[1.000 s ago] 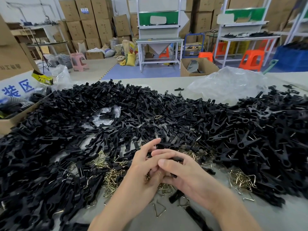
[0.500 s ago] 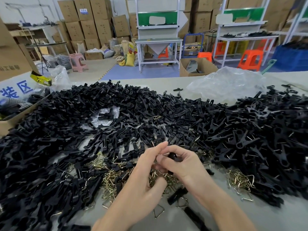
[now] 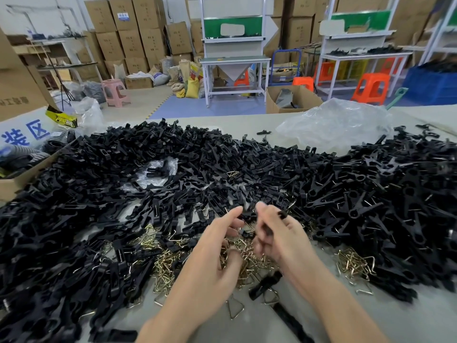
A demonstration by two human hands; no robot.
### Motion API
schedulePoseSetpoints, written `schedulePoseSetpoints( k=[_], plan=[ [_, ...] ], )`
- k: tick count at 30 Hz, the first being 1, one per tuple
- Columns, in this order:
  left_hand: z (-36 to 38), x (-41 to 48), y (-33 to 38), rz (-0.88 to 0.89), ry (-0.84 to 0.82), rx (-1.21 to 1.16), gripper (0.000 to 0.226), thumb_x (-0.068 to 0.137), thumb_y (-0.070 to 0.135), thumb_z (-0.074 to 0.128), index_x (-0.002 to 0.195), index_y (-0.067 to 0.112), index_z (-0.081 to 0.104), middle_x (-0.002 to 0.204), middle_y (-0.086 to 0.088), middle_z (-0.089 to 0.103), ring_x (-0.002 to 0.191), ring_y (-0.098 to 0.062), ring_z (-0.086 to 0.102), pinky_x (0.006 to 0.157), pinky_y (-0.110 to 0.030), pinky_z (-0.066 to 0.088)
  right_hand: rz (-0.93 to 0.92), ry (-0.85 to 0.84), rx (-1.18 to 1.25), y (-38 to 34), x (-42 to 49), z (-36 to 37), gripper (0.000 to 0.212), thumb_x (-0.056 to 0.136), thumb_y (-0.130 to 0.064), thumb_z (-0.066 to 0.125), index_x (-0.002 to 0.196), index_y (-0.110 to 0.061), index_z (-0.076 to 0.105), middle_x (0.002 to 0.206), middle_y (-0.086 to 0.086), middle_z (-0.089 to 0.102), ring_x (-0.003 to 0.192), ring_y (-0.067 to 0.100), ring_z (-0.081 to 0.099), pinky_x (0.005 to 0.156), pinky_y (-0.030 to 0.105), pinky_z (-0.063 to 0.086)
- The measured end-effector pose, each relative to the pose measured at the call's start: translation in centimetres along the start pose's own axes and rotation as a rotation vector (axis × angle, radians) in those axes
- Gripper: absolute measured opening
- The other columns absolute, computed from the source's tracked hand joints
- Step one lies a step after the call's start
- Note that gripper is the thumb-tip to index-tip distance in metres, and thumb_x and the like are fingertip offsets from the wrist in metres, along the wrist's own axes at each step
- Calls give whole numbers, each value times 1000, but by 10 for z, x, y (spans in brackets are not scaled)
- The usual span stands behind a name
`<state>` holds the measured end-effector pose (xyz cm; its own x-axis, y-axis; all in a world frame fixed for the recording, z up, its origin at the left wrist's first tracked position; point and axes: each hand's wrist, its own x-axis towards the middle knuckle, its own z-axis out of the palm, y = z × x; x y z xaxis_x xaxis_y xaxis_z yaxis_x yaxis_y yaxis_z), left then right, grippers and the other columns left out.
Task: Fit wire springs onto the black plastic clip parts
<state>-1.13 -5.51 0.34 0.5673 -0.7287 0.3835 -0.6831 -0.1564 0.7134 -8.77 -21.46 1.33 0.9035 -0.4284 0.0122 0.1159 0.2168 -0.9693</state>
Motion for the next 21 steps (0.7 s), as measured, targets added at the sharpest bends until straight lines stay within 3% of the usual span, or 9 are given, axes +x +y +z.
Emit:
schedulePoseSetpoints(
  k=[4, 7, 9, 10, 11, 13, 16, 18, 21],
  plan=[
    [-3, -1, -3, -13, 59, 48, 60, 97, 22, 48, 143, 56, 31, 125, 30, 51, 123, -3, 50, 90, -22, 49, 81, 164, 139, -17, 4, -15, 52, 81, -71, 64, 59, -24, 58, 50, -3, 37, 39, 14, 34, 44, 22, 40],
    [-6, -3, -1, -33, 87, 63, 56, 96, 23, 44, 142, 53, 35, 122, 29, 51, 122, -4, 51, 94, -20, 48, 71, 279, 435, -51, 19, -35, 56, 76, -75, 59, 73, -19, 60, 53, -7, 43, 41, 9, 35, 40, 18, 34],
    [-6, -4, -1, -44, 108, 81, 57, 97, 18, 46, 142, 52, 36, 121, 31, 51, 121, -3, 52, 97, -14, 42, -27, 262, 706, -83, 30, -52, 77, 74, -81, 54, 97, -8, 63, 74, -5, 65, 56, 8, 59, 54, 18, 51],
    [-6, -4, -1, -53, 113, 93, 59, 97, 16, 48, 141, 53, 35, 121, 32, 51, 121, -2, 52, 97, -13, 42, -86, 238, 857, -97, 35, -61, 91, 73, -82, 53, 113, -1, 60, 93, 0, 74, 74, 12, 70, 68, 22, 58],
    [-7, -5, 0, -64, 116, 103, 60, 97, 15, 48, 140, 56, 34, 120, 34, 49, 121, -1, 51, 96, -12, 41, -142, 212, 984, -107, 38, -68, 100, 73, -83, 53, 125, 3, 55, 111, 7, 75, 94, 17, 74, 82, 27, 60],
    [-7, -4, 1, -80, 120, 127, 58, 97, 19, 46, 138, 58, 32, 120, 37, 47, 121, 1, 49, 95, -11, 41, -210, 157, 1096, -111, 38, -71, 107, 74, -80, 57, 134, 8, 47, 126, 19, 69, 114, 26, 70, 94, 35, 58],
    [-6, 0, -1, -111, 135, 230, 49, 96, 28, 42, 143, 42, 39, 117, 34, 47, 118, 5, 46, 98, -17, 40, -214, 98, 1084, -85, 29, -59, 107, 72, -74, 65, 135, 11, 47, 132, 23, 64, 120, 30, 66, 94, 35, 58],
    [-5, 1, -5, -143, 142, 318, 49, 96, 32, 39, 144, 32, 44, 118, 28, 49, 113, 6, 44, 100, -19, 35, -187, 94, 1064, -64, 21, -49, 98, 75, -68, 67, 136, 7, 52, 133, 15, 66, 118, 23, 68, 92, 31, 58],
    [-6, 2, -11, -197, 136, 426, 50, 99, 41, 33, 146, 28, 44, 134, 17, 52, 122, 2, 40, 107, -18, 25, -100, 205, 637, -42, 20, -30, 61, 86, -48, 66, 133, -10, 61, 118, 2, 75, 96, 12, 73, 79, 27, 61]
  ],
)
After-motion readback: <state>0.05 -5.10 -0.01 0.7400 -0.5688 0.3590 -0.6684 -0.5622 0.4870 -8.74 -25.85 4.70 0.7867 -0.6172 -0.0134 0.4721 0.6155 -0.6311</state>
